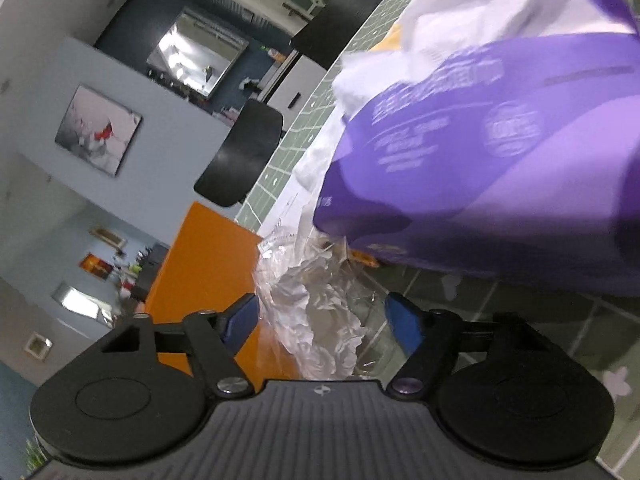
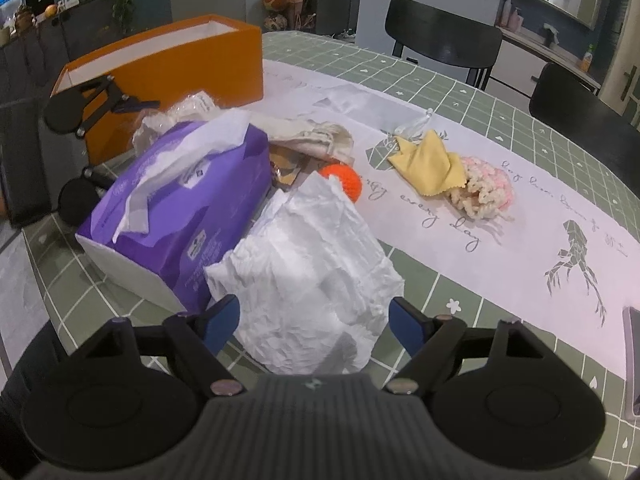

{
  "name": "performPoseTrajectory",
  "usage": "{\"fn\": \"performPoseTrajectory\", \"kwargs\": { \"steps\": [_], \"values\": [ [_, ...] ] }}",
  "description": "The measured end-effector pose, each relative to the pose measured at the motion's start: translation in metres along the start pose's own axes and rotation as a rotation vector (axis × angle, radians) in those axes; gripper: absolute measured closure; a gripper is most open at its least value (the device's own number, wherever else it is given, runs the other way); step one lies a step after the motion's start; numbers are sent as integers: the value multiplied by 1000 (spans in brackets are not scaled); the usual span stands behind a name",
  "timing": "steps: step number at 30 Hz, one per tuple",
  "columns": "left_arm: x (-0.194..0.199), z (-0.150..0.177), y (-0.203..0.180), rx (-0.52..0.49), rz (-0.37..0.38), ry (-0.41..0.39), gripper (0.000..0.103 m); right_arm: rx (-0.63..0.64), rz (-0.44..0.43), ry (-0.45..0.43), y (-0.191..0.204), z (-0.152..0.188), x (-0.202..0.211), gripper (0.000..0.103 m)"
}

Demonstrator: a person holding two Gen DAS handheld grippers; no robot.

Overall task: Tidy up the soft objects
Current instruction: 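Grasp the clear plastic bag with the left tool while the right tool grasps the white tissue paper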

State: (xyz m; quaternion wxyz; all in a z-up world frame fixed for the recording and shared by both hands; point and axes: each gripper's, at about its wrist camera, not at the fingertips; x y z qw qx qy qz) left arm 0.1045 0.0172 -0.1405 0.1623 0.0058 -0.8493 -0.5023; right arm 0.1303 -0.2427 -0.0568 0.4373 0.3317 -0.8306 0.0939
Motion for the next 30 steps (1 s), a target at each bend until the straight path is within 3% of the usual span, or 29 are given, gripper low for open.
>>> {"fn": "performPoseTrajectory", "kwargs": {
  "steps": [5, 12, 19, 24, 28, 30],
  "values": [
    [-5, 0, 2, 27, -14, 15, 28, 6, -22, 3, 1, 1, -2, 22],
    [5, 6, 3, 44, -24, 7, 58, -8, -38, 5, -1, 3, -9, 22],
    [18, 10, 14, 69, -4, -13, 59, -30, -31, -22, -7, 7, -23, 14],
    [36, 15, 21, 110, 3, -24, 59, -41, -32, -107, -15, 10, -28, 7],
    [52, 20, 21, 126, 7, -40, 59, -70, -39, -106, -18, 12, -38, 8],
    [59, 23, 21, 129, 13, -40, 59, -47, -21, -85, -15, 10, -42, 18]
  ]
}}
Point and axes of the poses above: each gripper's, at about its wrist camera, not at the fingertips, and x roughly against the way its jaws point, y to its left, z to its underside, and after that the axes turned 11 degrees about -z, right-handed
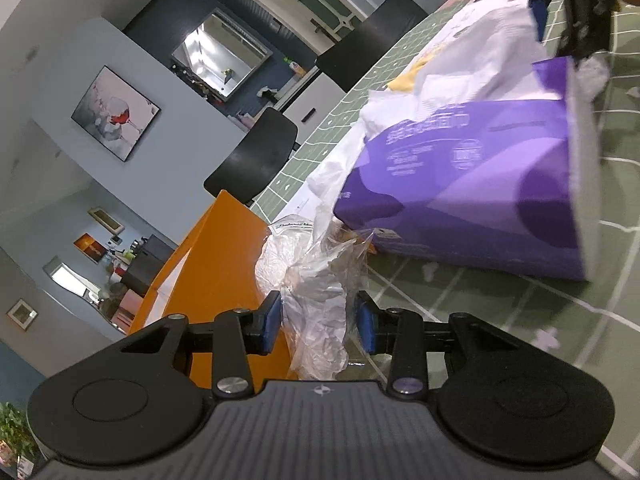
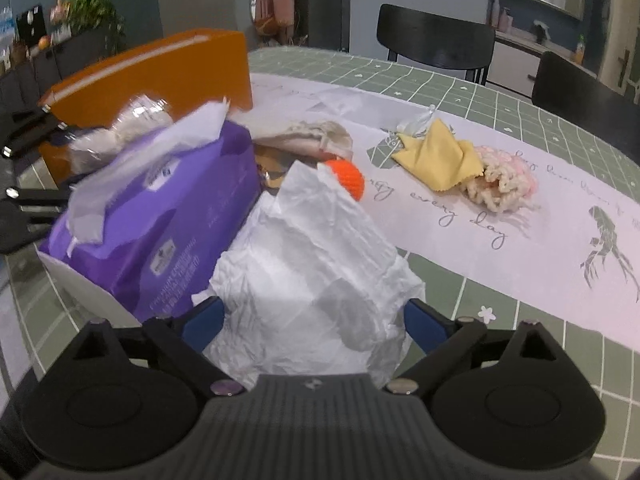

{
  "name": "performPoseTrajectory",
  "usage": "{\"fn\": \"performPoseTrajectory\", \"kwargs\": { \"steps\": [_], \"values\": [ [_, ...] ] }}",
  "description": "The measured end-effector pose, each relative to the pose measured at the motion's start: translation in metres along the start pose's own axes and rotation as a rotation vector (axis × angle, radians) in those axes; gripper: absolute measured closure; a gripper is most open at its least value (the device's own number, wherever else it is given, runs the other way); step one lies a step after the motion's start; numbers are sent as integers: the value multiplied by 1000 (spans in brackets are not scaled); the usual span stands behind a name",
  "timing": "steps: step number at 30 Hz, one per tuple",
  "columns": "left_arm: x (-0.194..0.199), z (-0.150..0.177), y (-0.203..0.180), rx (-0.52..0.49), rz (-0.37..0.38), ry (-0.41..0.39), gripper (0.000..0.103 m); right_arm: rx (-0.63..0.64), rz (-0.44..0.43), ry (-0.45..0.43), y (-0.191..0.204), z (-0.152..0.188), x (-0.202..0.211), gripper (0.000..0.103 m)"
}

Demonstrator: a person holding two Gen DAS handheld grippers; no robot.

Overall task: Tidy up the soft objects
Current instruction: 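Grasp the clear plastic bag with the left tool while the right tool grasps the white tissue paper, then lift the plastic bag and tissue paper and carry them toward the orange box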

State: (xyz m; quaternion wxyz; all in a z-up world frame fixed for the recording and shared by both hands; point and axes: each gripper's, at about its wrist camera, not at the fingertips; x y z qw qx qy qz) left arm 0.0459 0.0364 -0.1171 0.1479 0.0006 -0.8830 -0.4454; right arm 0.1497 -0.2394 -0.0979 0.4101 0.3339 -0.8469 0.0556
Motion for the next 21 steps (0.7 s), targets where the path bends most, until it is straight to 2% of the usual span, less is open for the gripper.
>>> {"fn": "performPoseTrajectory", "kwargs": {
  "steps": [1, 2, 3, 4, 5, 7, 10, 14, 18, 20, 21],
  "values": [
    [3, 1, 0, 1, -2, 0, 59, 7, 3, 8, 0, -1, -1, 28],
    [6, 3, 0, 5, -4, 0, 59, 8, -1, 14, 0, -1, -1, 34],
    [7, 4, 1, 13, -4, 0, 59, 1, -14, 18, -1, -2, 0, 47],
    [10, 5, 1, 22, 1, 0, 59, -9, -29, 21, -2, -3, 2, 65],
    [11, 6, 1, 28, 4, -1, 59, -18, -42, 29, -3, -4, 4, 75],
    [17, 8, 0, 37, 14, -7, 59, -27, -58, 56, -5, -8, 11, 85],
    [27, 12, 4, 72, 42, -6, 59, -25, -23, 40, -11, -15, 35, 87],
    [41, 20, 8, 125, 75, 17, 59, -42, 47, 61, -26, -14, 63, 87],
    [54, 29, 9, 202, 91, 17, 59, -89, 56, 115, -36, -3, 57, 85],
    [54, 32, 11, 245, 81, 19, 58, -103, 55, 128, -36, -1, 48, 81],
    [54, 33, 11, 254, 72, 20, 56, -110, 46, 131, -34, 0, 44, 75]
  ]
}}
Point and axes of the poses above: each gripper's, at about its wrist camera, not at the fingertips, and x roughly against the way its jaws point, y to its left, z to its underside, and after that the axes turned 11 degrees about -z, right-handed
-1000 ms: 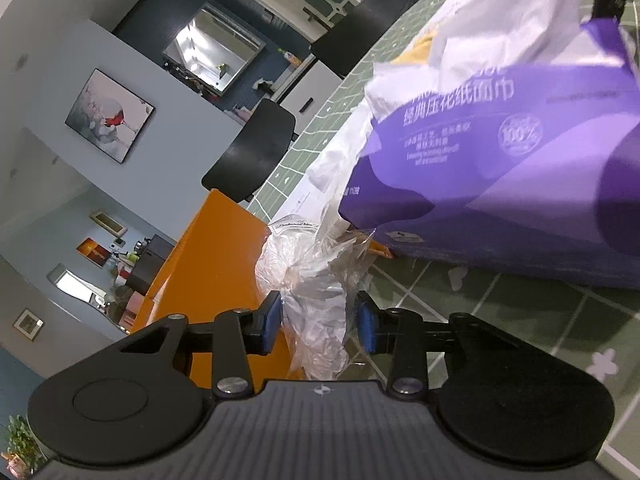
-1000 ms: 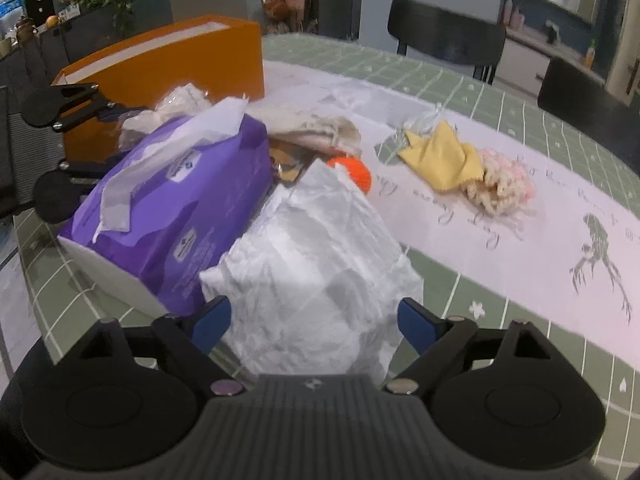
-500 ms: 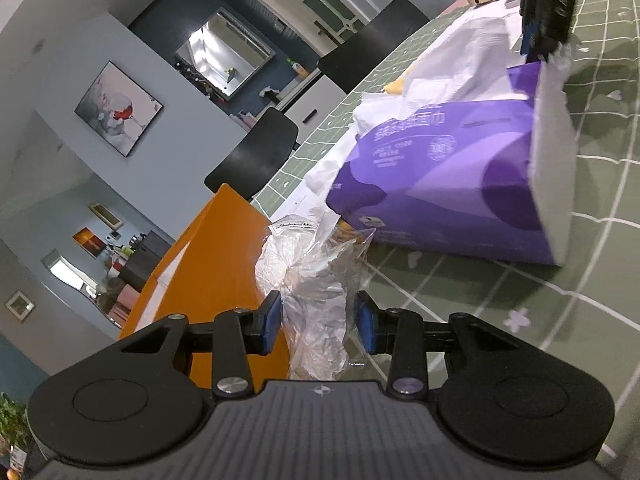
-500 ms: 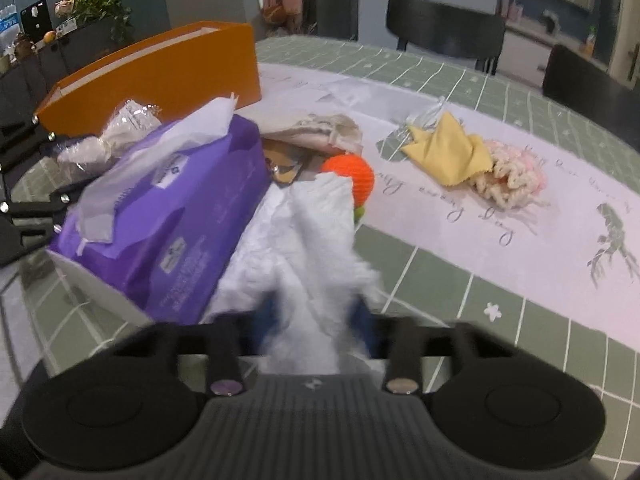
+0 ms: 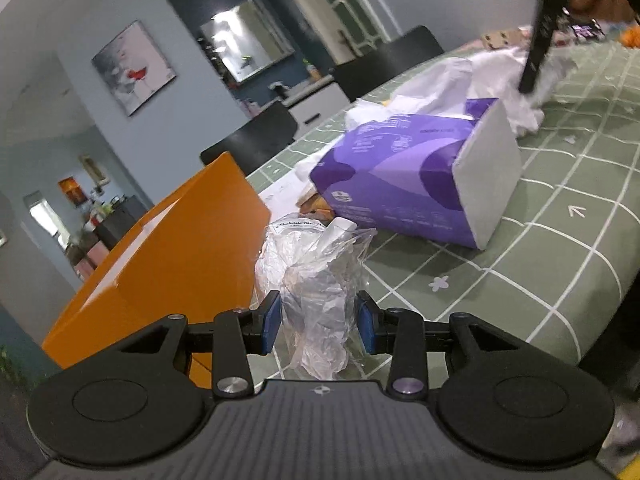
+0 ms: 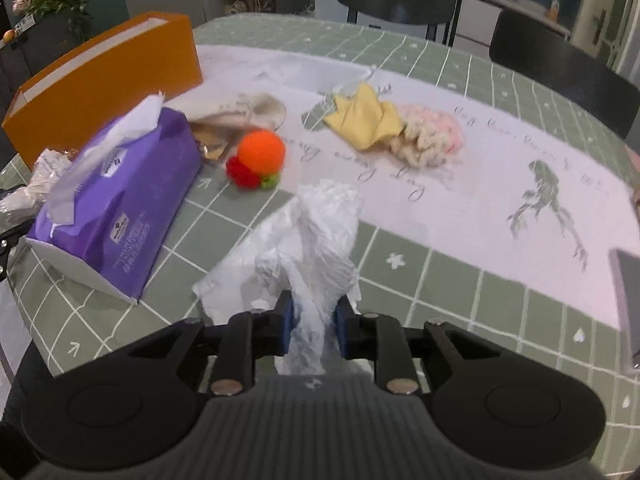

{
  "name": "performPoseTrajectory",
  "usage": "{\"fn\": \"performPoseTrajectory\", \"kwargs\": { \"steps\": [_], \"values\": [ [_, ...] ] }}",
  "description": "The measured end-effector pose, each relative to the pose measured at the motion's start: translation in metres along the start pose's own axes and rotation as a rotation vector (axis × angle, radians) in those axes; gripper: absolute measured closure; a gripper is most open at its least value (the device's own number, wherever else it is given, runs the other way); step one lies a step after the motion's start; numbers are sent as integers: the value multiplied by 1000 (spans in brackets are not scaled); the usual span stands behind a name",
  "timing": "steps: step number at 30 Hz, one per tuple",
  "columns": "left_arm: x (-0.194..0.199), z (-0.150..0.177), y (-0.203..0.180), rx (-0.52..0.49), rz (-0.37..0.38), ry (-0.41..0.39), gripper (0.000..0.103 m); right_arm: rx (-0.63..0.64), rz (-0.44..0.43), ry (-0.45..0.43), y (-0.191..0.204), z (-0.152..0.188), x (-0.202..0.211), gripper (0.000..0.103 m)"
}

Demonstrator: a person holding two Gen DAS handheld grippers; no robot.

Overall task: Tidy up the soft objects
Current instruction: 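Lift the plastic bag and tissue paper and carry them toward the orange box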

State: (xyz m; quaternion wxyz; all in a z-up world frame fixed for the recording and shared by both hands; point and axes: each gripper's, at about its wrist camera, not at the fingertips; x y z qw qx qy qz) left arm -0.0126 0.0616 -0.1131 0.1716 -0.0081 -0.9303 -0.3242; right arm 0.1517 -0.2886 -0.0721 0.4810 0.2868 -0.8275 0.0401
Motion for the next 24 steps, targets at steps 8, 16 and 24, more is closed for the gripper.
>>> {"fn": "performPoseTrajectory", "kwargs": {
  "steps": [8, 16, 24],
  "values": [
    [-1, 1, -9, -2, -68, -20, 36, -110, -33, -103, 5, -2, -23, 28],
    [0, 3, -5, 18, -68, -34, 42, -52, -8, -151, 23, -5, -50, 12],
    [-2, 5, 0, 39, -66, -35, 54, 72, 44, -144, 36, -5, -63, 26]
  ]
}}
Point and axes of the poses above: each gripper's, at about its wrist camera, not at the fingertips, and x roughly against the way its jaws point, y to its left, z to its underside, and after that the axes turned 11 degrees about -z, right-handed
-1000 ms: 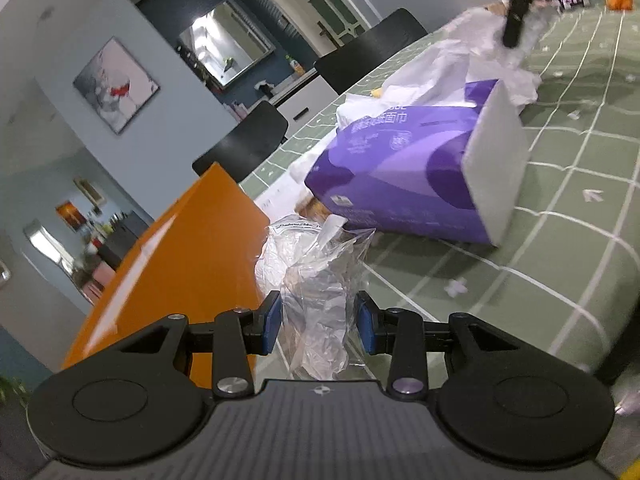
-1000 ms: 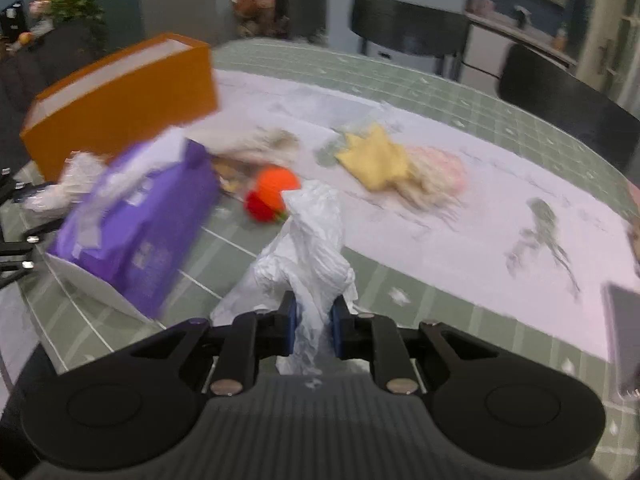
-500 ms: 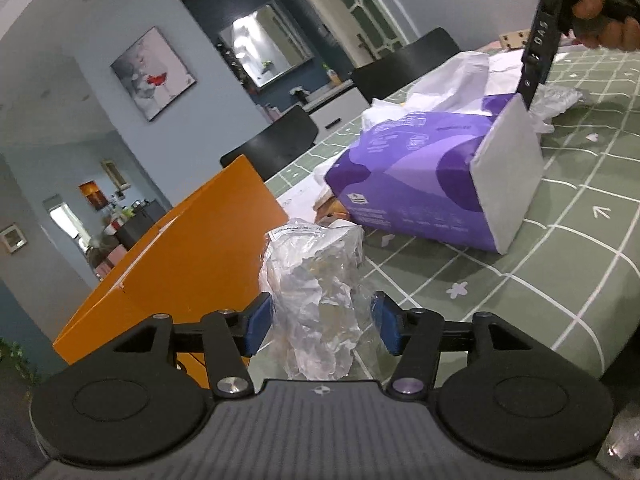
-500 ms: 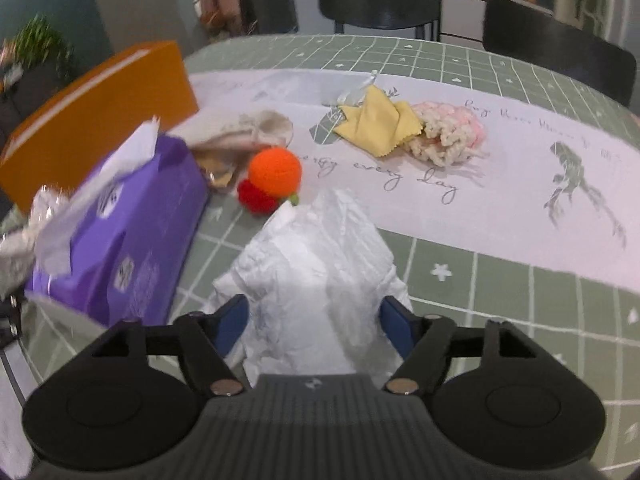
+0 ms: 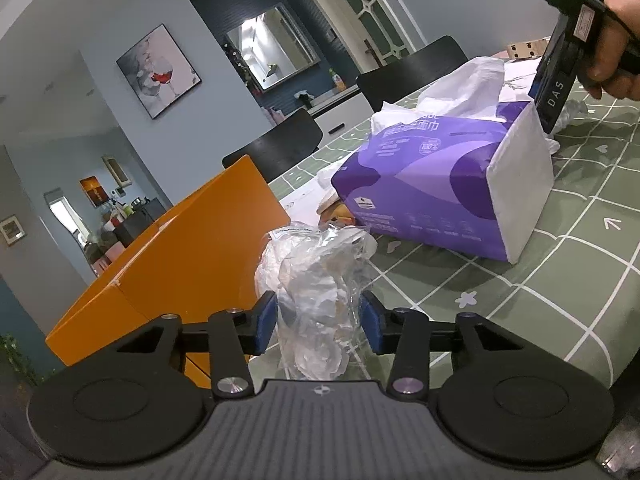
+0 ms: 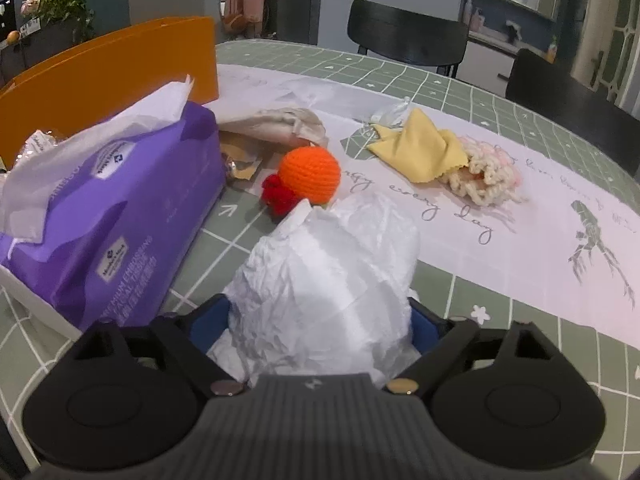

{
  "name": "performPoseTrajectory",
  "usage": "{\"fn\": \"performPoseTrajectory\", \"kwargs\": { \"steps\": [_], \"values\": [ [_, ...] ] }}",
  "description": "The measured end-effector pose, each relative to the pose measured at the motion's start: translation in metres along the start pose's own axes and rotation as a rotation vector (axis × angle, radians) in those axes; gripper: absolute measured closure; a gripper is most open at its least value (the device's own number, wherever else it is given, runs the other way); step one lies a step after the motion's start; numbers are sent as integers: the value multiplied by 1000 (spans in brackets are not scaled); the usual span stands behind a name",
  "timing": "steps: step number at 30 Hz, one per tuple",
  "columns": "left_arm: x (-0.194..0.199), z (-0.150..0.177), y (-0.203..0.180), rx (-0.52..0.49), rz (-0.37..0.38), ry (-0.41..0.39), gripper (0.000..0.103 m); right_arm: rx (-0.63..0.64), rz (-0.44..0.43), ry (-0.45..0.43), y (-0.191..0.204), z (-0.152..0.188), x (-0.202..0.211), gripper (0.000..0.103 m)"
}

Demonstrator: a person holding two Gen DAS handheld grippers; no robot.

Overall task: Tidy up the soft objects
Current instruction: 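Lift the plastic bag and tissue paper and carry them toward the orange box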

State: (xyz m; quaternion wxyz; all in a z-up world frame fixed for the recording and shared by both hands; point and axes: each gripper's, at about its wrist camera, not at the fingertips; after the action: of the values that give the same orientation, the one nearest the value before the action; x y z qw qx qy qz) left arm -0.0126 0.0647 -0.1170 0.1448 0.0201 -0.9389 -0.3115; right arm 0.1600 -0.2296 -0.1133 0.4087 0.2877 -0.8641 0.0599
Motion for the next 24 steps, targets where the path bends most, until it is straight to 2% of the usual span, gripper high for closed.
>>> {"fn": "performPoseTrajectory", "kwargs": {
  "steps": [1, 2, 3, 4, 7, 15, 21, 24],
  "values": [
    [0, 0, 1, 4, 2, -1, 54, -3, -5, 0, -1, -1, 1, 38],
    [0, 0, 2, 6, 7, -1, 54, -5, 1, -1, -1, -2, 3, 43],
    [1, 1, 3, 8, 10, -4, 55, -12, 4, 3, -2, -4, 5, 56],
    [2, 1, 3, 10, 11, -7, 57, -18, 7, 4, -2, -4, 6, 63],
    [3, 1, 5, 12, 12, -11, 58, -30, 0, 6, -5, -5, 10, 70],
    [13, 1, 9, 4, 6, -39, 60, -29, 6, 3, -10, -11, 19, 71],
    [23, 2, 16, -1, 38, -39, 60, -4, 7, 44, 3, -16, 45, 73],
    [31, 4, 17, -16, 35, -44, 60, 43, -9, 93, 19, -11, 52, 73]
  ]
}}
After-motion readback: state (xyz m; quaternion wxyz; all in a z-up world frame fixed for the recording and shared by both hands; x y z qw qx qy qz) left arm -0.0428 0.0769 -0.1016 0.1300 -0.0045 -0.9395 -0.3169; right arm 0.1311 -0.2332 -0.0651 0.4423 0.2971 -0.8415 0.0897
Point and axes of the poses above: each gripper's, at about its wrist camera, not at the fingertips, and x roughly against the way its jaws point, y to its left, z to its underside, and after that the axes turned 11 degrees about -z, right-handed
